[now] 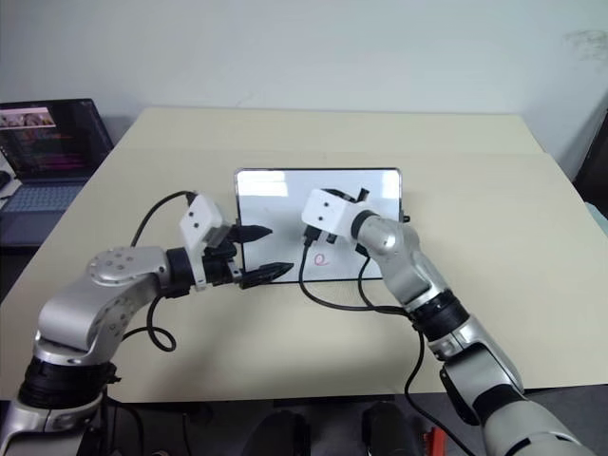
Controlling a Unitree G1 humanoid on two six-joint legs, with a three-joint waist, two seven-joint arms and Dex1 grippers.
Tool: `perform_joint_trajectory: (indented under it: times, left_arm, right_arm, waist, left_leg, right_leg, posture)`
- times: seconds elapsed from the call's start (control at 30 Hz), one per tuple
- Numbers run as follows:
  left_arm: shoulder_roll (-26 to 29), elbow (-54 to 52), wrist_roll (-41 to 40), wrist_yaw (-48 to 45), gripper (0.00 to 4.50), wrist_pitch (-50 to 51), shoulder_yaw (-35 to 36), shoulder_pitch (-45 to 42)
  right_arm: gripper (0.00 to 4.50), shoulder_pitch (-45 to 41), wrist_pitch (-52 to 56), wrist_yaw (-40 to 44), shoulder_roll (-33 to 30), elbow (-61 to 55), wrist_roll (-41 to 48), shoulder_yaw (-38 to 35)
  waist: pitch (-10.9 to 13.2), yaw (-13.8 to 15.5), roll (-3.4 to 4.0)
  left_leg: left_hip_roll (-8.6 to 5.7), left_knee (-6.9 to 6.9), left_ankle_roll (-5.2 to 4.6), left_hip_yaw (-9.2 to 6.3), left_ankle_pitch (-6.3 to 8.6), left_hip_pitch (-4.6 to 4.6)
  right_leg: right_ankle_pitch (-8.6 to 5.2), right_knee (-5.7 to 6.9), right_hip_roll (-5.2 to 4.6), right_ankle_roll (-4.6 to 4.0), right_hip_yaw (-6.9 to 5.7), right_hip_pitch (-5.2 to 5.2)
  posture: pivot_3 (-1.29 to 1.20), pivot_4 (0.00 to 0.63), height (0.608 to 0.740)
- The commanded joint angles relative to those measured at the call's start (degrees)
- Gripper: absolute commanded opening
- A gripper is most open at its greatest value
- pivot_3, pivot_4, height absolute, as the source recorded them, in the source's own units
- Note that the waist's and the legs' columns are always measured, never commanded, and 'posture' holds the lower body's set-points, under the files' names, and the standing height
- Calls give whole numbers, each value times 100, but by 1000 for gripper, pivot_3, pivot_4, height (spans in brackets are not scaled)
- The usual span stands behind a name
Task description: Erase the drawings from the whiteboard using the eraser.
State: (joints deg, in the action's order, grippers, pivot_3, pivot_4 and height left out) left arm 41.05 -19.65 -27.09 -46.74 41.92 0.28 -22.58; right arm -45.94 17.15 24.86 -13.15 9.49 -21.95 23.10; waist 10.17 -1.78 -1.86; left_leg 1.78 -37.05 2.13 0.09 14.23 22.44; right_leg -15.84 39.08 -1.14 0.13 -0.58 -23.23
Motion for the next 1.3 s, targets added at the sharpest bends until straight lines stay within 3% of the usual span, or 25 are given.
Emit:
perform_joint_trajectory:
  times: [0.03, 0.23, 0.37, 0.47, 0.63, 1.0, 1.3]
  left_arm:
    - [31, -108, 33, -20, 4500, -144, 26, 1]
    - [225, -153, 46, -133, 4500, -103, 91, 195]
    - [306, -144, 47, -82, 4500, 10, 134, 295]
    - [398, -66, 138, -58, 4500, 48, 111, 420]
    - [558, 21, 317, -71, 4500, 7, 37, 606]
    - [668, 87, 458, 2, 4500, 164, 26, 716]
    - [613, -5, 459, 24, 4500, 189, -44, 675]
  right_arm:
    - [1300, -119, 428, -266, 256, -293, 667, -994]
    - [1300, 255, 1136, 237, 295, -1645, 1745, -1732]
    - [1300, 622, 1354, 516, -18, -2358, 1829, -1493]
    - [1300, 965, 972, 580, -512, -2672, 1230, -835]
    - [1300, 1089, 257, 175, -761, -2398, 328, -84]
    - [1300, 516, -182, -249, -204, -1350, -151, 111]
    - [1300, 748, 30, 452, -455, -983, -515, 508]
  waist:
    - [0, 7, 0]
    - [1, 13, 2]
    - [2, 13, 2]
    - [2, 11, 2]
    - [2, -11, 2]
    - [2, 8, 1]
    - [2, 9, 1]
  left_leg:
    - [2, 0, 0, -2, 0, 2]
    - [1, 4, 1, -3, 2, 32]
    - [2, 8, 1, -3, 5, 40]
    - [-2, 6, 1, -1, 5, 37]
    - [-5, 5, 1, 3, 5, 30]
    - [-6, 2, 2, 1, 5, 36]
    - [-3, 3, 2, -1, 5, 36]
  right_leg:
    - [0, 0, 0, 0, -1, -1]
    - [-1, -15, -7, 1, -2, -18]
    - [-5, -16, -7, 3, -3, -29]
    - [-6, -14, -6, 4, -2, -29]
    - [-7, -8, 1, 5, 0, -29]
    - [-6, -10, 1, 4, -2, -29]
    - [-6, -10, -1, 3, -3, -29]
  posture:
    - [0, 150, 740]
    - [0, 150, 740]
    - [0, 150, 740]
    - [0, 150, 740]
    - [0, 150, 740]
    - [0, 150, 740]
    - [0, 150, 740]
